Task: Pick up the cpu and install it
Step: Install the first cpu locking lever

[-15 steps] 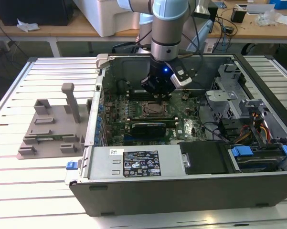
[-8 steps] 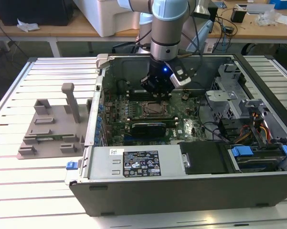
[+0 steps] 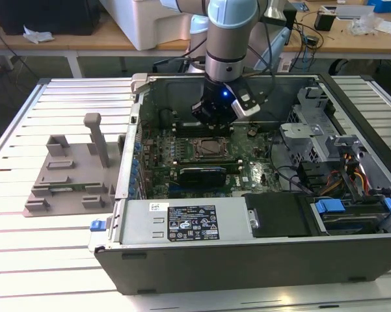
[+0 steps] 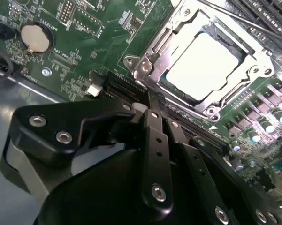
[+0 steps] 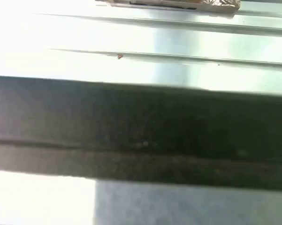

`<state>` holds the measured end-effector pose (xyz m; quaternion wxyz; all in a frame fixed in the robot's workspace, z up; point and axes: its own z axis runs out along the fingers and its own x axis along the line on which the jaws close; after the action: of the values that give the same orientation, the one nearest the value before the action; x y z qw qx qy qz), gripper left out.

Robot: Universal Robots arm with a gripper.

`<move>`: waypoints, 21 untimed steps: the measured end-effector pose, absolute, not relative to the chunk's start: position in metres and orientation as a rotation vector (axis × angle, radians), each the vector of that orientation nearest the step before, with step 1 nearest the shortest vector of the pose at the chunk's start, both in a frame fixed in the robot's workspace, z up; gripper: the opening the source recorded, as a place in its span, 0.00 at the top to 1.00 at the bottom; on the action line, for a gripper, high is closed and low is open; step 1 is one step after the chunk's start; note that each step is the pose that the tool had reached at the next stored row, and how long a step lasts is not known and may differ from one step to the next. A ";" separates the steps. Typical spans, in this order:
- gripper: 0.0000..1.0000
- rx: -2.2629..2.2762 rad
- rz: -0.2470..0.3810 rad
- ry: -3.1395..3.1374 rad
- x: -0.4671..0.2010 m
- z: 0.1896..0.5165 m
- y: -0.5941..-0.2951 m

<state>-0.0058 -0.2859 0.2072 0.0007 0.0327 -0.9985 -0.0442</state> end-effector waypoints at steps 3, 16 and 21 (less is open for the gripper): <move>0.89 0.102 -0.100 -3.136 -0.006 0.210 -0.289; 0.89 0.102 -0.029 -3.137 -0.007 0.241 -0.314; 0.89 0.102 -0.027 -3.137 -0.007 0.265 -0.314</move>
<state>-0.0067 -0.3138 0.2646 0.0015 0.0326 -0.9994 -0.0086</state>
